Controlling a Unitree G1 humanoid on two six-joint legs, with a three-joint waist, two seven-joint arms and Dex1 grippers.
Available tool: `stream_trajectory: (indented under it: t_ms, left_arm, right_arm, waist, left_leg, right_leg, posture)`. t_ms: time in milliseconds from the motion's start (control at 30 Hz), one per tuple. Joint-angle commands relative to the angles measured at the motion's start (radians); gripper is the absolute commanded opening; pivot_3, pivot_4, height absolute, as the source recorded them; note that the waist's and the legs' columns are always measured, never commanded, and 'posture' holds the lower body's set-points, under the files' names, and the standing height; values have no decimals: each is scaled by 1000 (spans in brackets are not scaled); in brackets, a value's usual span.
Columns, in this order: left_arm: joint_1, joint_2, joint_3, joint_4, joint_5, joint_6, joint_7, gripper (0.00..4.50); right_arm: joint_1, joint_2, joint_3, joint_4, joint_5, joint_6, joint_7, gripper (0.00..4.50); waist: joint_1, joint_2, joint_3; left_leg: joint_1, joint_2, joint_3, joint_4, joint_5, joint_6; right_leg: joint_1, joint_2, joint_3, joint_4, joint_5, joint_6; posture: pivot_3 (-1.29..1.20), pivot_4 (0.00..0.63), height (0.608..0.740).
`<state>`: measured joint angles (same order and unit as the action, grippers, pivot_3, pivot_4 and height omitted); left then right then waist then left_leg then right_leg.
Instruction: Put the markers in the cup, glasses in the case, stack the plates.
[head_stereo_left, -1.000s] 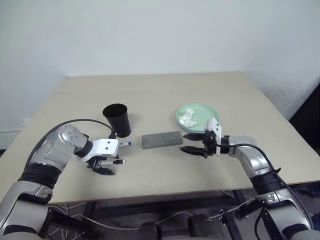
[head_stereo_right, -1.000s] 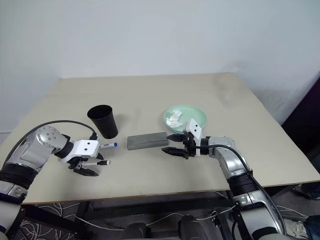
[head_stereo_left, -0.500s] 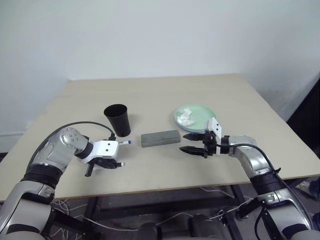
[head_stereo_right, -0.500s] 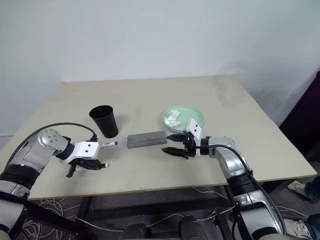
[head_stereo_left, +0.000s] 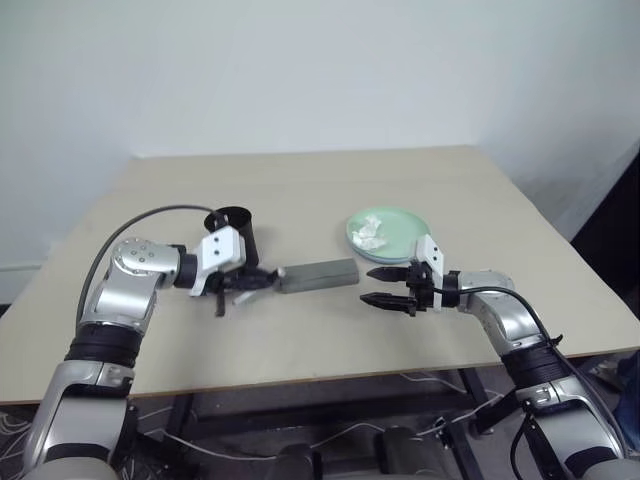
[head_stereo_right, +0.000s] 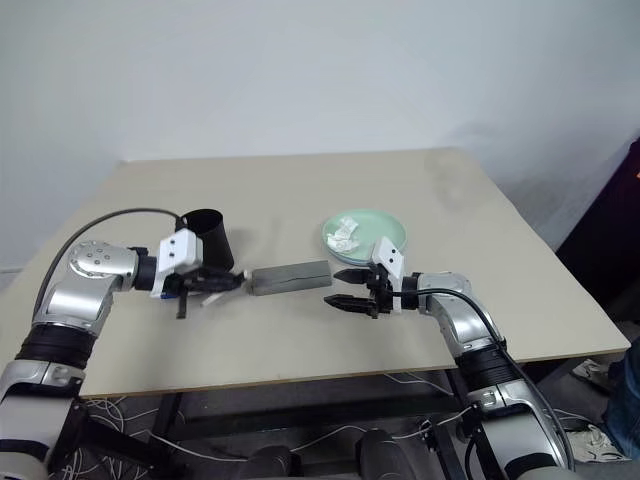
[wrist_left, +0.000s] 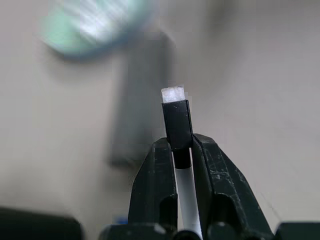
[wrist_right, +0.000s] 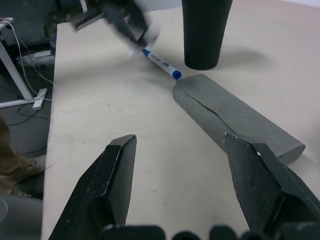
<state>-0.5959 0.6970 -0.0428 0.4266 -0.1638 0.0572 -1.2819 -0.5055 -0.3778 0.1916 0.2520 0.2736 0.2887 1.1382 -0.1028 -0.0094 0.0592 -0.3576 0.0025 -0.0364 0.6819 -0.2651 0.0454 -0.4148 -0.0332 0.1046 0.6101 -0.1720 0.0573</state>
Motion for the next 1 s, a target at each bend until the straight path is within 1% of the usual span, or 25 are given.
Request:
stream_trajectory:
  t_ms: [33, 67, 133, 200, 300, 467, 833, 1000]
  left_arm:
    - [-59, -31, 118, -57, -103, 23, 92, 72]
    - [-70, -48, 149, -68, -134, 36, 121, 72]
    - [-101, -82, 216, -76, -187, 48, 197, 72]
    - [-119, -98, 253, -72, -209, 45, 246, 72]
    - [-135, -104, 283, -34, -195, 1, 320, 72]
    - [-146, -104, 326, 79, -159, -112, 451, 72]
    - [-131, -148, 338, 215, -173, -241, 483, 72]
    - [-152, -164, 317, 323, -142, -308, 481, 72]
  right_arm:
    - [-33, -4, -10, -19, 8, -7, 9, 3037]
    - [-33, -4, -10, -20, 8, -7, 9, 3037]
    - [-32, -5, -8, -21, 8, -8, 10, 3037]
    - [-31, -5, -7, -22, 8, -9, 12, 3037]
    - [-31, -5, -6, -24, 7, -9, 12, 3037]
    - [-34, -4, -5, -22, 6, -12, 14, 3037]
    - [-36, -1, -6, -24, 6, -14, 15, 3037]
    - [-33, -1, -8, -28, 6, -13, 10, 3037]
  waist:
    - [1, 0, 0]
    - [1, 0, 0]
    - [3, -1, 0]
    - [3, -1, -1]
    - [2, 0, -1]
    - [3, -1, -1]
    - [3, -2, -1]
    - [3, -2, -1]
  left_leg:
    - [-1, 0, 0, 0, 0, 0]
    - [-1, 0, 0, 1, 0, -1]
    - [-3, -1, 0, -1, -2, -5]
    - [-6, -1, -1, -3, -5, -9]
    - [-7, 0, 0, -8, -7, -12]
    - [-7, -1, 1, -7, -8, -15]
    - [-4, -1, 0, -2, -8, -15]
    - [-4, -1, 0, -2, -8, -15]
  right_leg:
    - [-1, 0, -1, 1, 3, -2]
    - [-1, 0, -1, 2, 7, -7]
    - [-4, 0, -1, 4, 7, -6]
    - [-9, 0, -1, 4, 6, -5]
    - [-10, 0, -1, -1, 5, -4]
    - [-9, 0, -1, -3, 4, -2]
    - [-2, 0, -2, -3, 4, -2]
    - [-2, 0, -2, -3, 4, -2]
  posture:
    - [0, 0, 737]
    - [0, 0, 737]
    - [0, 0, 737]
    - [0, 0, 737]
    - [0, 0, 737]
    - [0, 0, 737]
    - [0, 0, 737]
    - [0, 0, 737]
